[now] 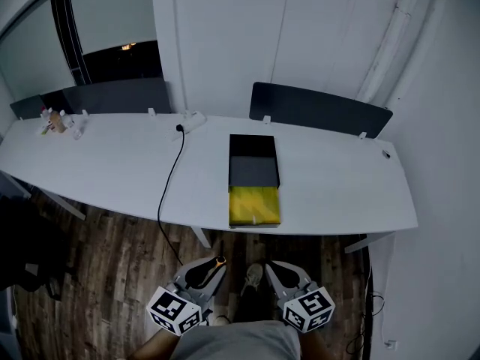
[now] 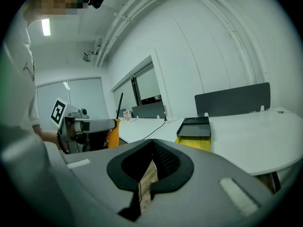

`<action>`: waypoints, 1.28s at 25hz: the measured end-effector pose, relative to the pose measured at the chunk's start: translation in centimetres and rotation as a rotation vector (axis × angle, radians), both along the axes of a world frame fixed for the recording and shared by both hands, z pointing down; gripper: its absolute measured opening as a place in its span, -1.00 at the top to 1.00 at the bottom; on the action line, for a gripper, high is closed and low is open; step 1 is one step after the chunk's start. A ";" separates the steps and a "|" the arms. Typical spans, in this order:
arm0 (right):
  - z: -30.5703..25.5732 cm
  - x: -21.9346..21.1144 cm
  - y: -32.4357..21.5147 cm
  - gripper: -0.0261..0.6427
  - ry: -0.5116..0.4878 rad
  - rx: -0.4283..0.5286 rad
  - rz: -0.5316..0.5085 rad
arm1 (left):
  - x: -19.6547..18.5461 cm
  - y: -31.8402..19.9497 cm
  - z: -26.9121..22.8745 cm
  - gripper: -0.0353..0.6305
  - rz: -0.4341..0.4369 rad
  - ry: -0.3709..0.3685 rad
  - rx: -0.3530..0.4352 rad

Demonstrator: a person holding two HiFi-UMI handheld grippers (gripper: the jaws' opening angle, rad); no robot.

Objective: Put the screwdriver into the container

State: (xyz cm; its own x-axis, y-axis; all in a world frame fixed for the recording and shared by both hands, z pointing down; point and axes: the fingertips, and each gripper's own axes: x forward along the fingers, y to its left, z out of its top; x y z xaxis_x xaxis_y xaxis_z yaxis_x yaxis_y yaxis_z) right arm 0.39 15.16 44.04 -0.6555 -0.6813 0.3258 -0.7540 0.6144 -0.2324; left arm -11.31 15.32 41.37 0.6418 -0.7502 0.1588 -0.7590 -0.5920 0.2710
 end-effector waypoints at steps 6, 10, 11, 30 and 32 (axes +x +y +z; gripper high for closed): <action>0.0 1.8 -7.5 0.88 0.009 0.003 -0.022 | 1.9 -7.3 0.1 0.68 -0.015 -0.003 -0.010; -0.3 2.8 -12.0 0.88 0.005 0.002 -0.042 | 3.1 -11.7 -0.3 0.68 -0.036 0.000 -0.013; -0.4 3.1 -12.9 0.88 0.005 0.000 -0.047 | 3.3 -12.7 -0.4 0.68 -0.042 0.003 -0.015; -0.9 5.4 -25.8 0.88 -0.010 0.002 -0.170 | 5.9 -24.2 -1.0 0.68 -0.148 -0.028 -0.013; -0.7 5.5 -26.1 0.88 -0.011 -0.005 -0.173 | 6.0 -24.5 -0.9 0.68 -0.146 -0.038 -0.018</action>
